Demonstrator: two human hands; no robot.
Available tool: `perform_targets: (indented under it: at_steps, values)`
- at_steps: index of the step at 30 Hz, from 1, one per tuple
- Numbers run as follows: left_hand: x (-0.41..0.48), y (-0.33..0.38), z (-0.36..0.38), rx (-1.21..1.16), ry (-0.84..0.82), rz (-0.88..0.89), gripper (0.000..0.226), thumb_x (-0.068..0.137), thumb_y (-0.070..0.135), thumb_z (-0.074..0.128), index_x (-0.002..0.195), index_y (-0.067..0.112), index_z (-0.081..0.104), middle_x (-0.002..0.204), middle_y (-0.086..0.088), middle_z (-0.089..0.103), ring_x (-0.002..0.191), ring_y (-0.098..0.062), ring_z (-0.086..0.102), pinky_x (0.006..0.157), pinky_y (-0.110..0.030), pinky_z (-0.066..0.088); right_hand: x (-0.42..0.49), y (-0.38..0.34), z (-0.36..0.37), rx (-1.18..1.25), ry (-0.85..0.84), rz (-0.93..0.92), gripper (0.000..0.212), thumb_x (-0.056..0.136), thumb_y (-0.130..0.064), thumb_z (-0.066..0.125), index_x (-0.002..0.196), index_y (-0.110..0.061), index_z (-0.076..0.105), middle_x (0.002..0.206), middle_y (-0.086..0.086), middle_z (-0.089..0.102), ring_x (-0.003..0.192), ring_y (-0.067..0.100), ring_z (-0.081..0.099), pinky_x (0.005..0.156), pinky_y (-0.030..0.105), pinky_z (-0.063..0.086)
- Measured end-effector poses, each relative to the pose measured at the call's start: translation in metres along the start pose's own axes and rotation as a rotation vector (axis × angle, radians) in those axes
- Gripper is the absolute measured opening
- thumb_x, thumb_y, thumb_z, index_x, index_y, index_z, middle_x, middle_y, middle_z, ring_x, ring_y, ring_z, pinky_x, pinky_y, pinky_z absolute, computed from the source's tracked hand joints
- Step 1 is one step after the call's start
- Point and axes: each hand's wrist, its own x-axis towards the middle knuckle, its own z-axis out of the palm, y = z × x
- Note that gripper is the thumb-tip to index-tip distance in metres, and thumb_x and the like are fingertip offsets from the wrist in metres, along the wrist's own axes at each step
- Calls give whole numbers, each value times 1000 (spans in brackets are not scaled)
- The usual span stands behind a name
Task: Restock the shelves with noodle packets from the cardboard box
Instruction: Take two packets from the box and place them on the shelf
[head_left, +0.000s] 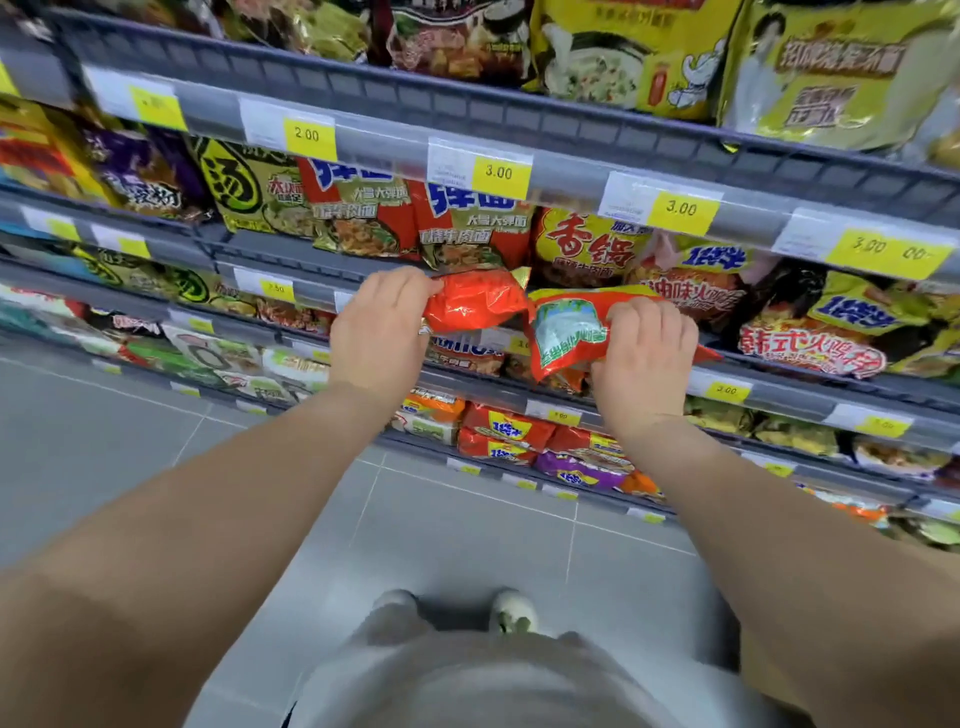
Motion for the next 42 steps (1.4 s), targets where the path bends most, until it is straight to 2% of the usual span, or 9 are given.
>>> perform_targets:
  at_steps: [7, 16, 20, 24, 28, 31, 35, 37, 42]
  values:
    - [51, -42, 30, -22, -33, 305, 48, 61, -7, 74, 106, 6, 62, 108, -12, 63, 100, -34, 57, 87, -37, 44, 9, -23, 29, -98, 29, 170, 39, 63, 7, 61, 97, -5, 46, 94, 18, 55, 88, 32, 42, 82, 47, 37]
    - [76, -64, 42, -52, 79, 515, 26, 78, 4, 47, 97, 6, 64, 103, -10, 65, 90, -34, 58, 72, -40, 46, 15, -46, 46, -194, 160, 234, 32, 63, 9, 54, 92, -4, 49, 89, 17, 56, 84, 30, 40, 76, 41, 35]
    - [78, -75, 52, -38, 0, 437, 36, 71, -5, 59, 105, 8, 62, 109, -11, 63, 97, -35, 57, 77, -43, 48, 25, -50, 49, -239, 148, 176, 38, 62, 8, 50, 96, -6, 46, 95, 19, 58, 86, 34, 47, 80, 41, 35]
    - [69, -80, 57, -32, -64, 410, 43, 73, -8, 60, 112, 9, 63, 112, -10, 63, 102, -34, 57, 83, -43, 48, 23, -53, 43, -372, 73, 350, 40, 66, 2, 49, 102, -12, 56, 109, 22, 55, 101, 38, 46, 92, 46, 37]
    - [70, -78, 60, 58, -13, 439, 41, 78, -3, 58, 116, 12, 62, 114, -9, 63, 102, -35, 57, 90, -44, 40, 33, -62, 33, -342, 53, 509, 47, 62, 7, 54, 101, -17, 61, 86, 17, 52, 83, 32, 45, 70, 40, 34]
    - [66, -71, 58, 157, 90, 440, 37, 80, -1, 54, 112, 15, 62, 100, -10, 60, 87, -33, 55, 77, -41, 38, 29, -71, 34, -98, 1, 580, 53, 67, 14, 52, 114, -9, 58, 91, 18, 50, 83, 34, 47, 63, 37, 32]
    - [42, -76, 61, 147, 121, 618, 25, 73, -6, 52, 87, 13, 62, 72, -8, 51, 63, -28, 48, 59, -36, 32, -3, -83, 38, 146, 30, 554, 20, 81, 1, 60, 100, 2, 56, 95, 20, 52, 87, 36, 49, 71, 45, 45]
    - [27, -84, 71, 169, 41, 692, 22, 71, -4, 59, 85, 14, 63, 71, -6, 52, 63, -27, 50, 59, -35, 34, -19, -86, 43, 149, -30, 451, 21, 81, -3, 59, 101, 1, 58, 98, 20, 54, 91, 37, 50, 76, 46, 47]
    - [18, -73, 81, 266, -286, 455, 52, 81, 27, 64, 130, 18, 50, 112, -10, 59, 98, -36, 55, 86, -46, 44, -19, -76, 54, 22, -242, 350, 57, 83, -14, 57, 138, -12, 42, 133, 22, 45, 125, 43, 37, 107, 56, 29]
